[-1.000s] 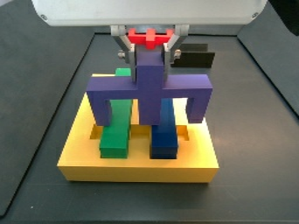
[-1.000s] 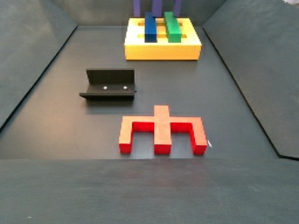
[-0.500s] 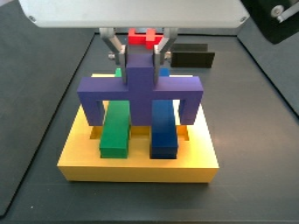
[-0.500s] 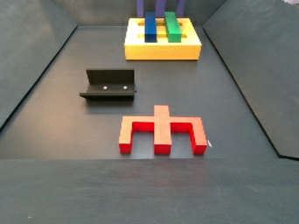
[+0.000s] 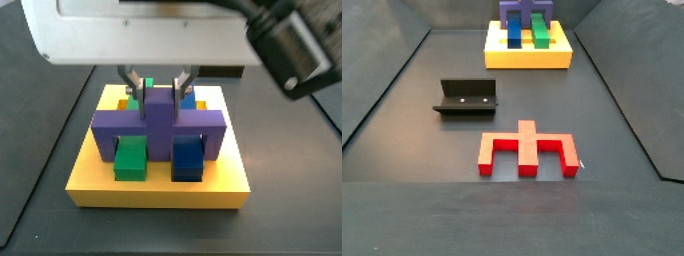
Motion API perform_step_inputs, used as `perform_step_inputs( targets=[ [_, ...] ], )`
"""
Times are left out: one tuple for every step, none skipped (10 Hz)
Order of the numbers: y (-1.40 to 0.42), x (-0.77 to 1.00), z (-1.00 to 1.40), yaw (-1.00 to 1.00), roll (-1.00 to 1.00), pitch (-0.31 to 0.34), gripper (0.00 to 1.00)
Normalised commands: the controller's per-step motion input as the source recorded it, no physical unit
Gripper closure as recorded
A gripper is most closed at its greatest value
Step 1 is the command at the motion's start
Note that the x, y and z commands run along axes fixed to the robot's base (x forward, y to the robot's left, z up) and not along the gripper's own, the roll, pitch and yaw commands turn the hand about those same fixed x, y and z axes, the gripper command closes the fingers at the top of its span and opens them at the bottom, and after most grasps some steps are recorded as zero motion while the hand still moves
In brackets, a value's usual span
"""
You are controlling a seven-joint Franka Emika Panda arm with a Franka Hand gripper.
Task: Pick up the purple object. Move up. Place the purple object on the fixture. Regrasp the purple object. Move to above the board. Insert the purple object.
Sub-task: Insert the purple object.
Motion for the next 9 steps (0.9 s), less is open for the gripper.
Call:
perform_step_inputs(
  targets=[
    [0.10, 0.00, -0.20, 0.00, 0.08, -0.001, 1.00],
    [0.00, 0.01, 0.00, 0.00, 0.16, 0.033, 1.00],
    [0.00, 0.02, 0.00, 0.00, 0.21, 0.060, 1.00],
    [0.00, 0.00, 0.04, 0.00, 0.22, 0.083, 1.00],
    [0.00, 0.00, 0.20, -0.03, 0.17, 0.106, 1.00],
    [0.00, 0.00, 0.13, 0.00, 0.23, 0.101, 1.00],
    [0.00, 0.00, -0.16, 0.00, 0.24, 0.000, 1.00],
    [-0.07, -0.01, -0.30, 0.00, 0.25, 0.000, 1.00],
    [-0.14, 0.00, -0.33, 0.00, 0.20, 0.000, 1.00]
  ],
)
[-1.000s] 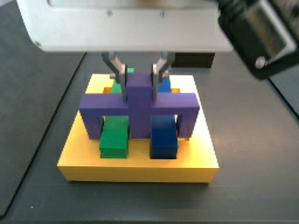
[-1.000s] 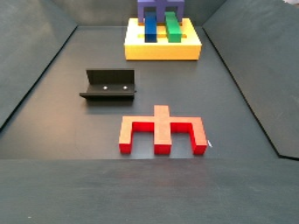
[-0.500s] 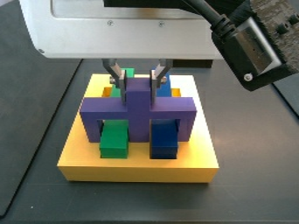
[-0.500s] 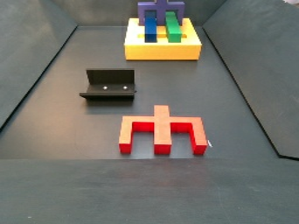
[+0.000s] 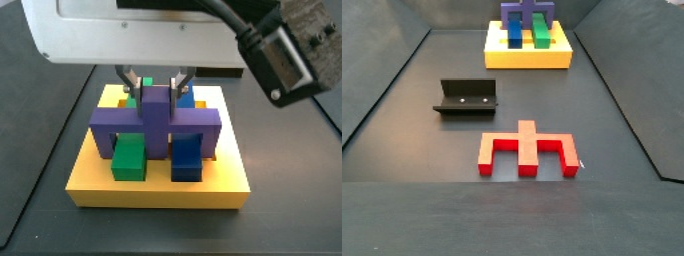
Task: Pick up the purple object. Move up. Place the purple object on the fixture. Regrasp the purple object. Move to above the board. Insert the purple object.
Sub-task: Insert the purple object.
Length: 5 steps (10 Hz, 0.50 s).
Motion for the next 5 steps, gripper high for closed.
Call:
perform_step_inputs(
  targets=[
    [-0.17, 0.00, -0.34, 0.00, 0.17, 0.000, 1.00],
    [-0.33, 0.15, -0.15, 0.00, 0.12, 0.000, 1.00],
    [-0.36, 0.23, -0.01, 0.00, 0.08, 0.040, 1.00],
    [-0.13, 0.17, -0.16, 0.00, 0.08, 0.020, 1.00],
    [0.01, 0.12, -0.53, 0.00, 0.01, 0.000, 1.00]
  ],
)
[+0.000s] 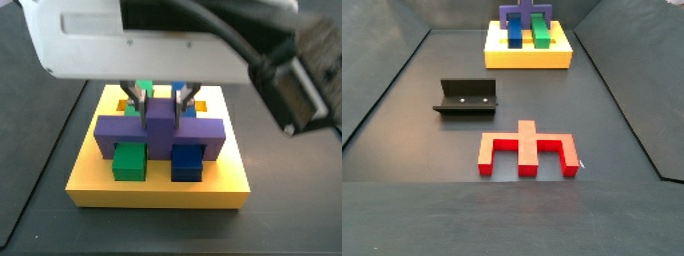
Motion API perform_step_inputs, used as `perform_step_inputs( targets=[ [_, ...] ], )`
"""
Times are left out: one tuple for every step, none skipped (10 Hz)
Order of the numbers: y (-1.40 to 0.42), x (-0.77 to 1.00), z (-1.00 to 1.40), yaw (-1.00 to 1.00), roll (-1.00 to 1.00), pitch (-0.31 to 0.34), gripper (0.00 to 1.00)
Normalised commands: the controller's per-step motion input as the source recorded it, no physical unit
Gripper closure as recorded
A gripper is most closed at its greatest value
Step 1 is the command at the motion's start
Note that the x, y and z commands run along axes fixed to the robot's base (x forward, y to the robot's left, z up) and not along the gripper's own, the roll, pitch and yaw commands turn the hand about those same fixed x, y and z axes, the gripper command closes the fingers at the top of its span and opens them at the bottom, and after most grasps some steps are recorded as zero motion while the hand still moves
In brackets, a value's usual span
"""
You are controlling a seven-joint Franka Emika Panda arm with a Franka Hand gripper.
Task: Pick up the purple object. Move up. Place the purple object on the fixture. Regrasp the purple object. Move to above the board. Insert the purple object.
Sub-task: Insert the purple object.
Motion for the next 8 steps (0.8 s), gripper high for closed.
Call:
perform_step_inputs(
  targets=[
    [0.11, 0.08, -0.63, -0.02, 0.00, -0.021, 1.00],
    [0.14, 0.07, -0.61, 0.00, -0.11, -0.059, 1.00],
    [0.12, 0.06, -0.66, 0.00, -0.21, -0.097, 1.00],
    [0.12, 0.07, -0.60, 0.00, -0.26, -0.123, 1.00],
    [0.18, 0.06, -0.47, 0.00, -0.33, -0.124, 1.00],
    [0.14, 0.06, -0.35, 0.00, -0.24, -0.061, 1.00],
    [0.00, 0.08, -0.15, 0.00, -0.01, 0.000, 1.00],
    [0.00, 0.00, 0.00, 0.00, 0.00, 0.000, 1.00]
  ],
)
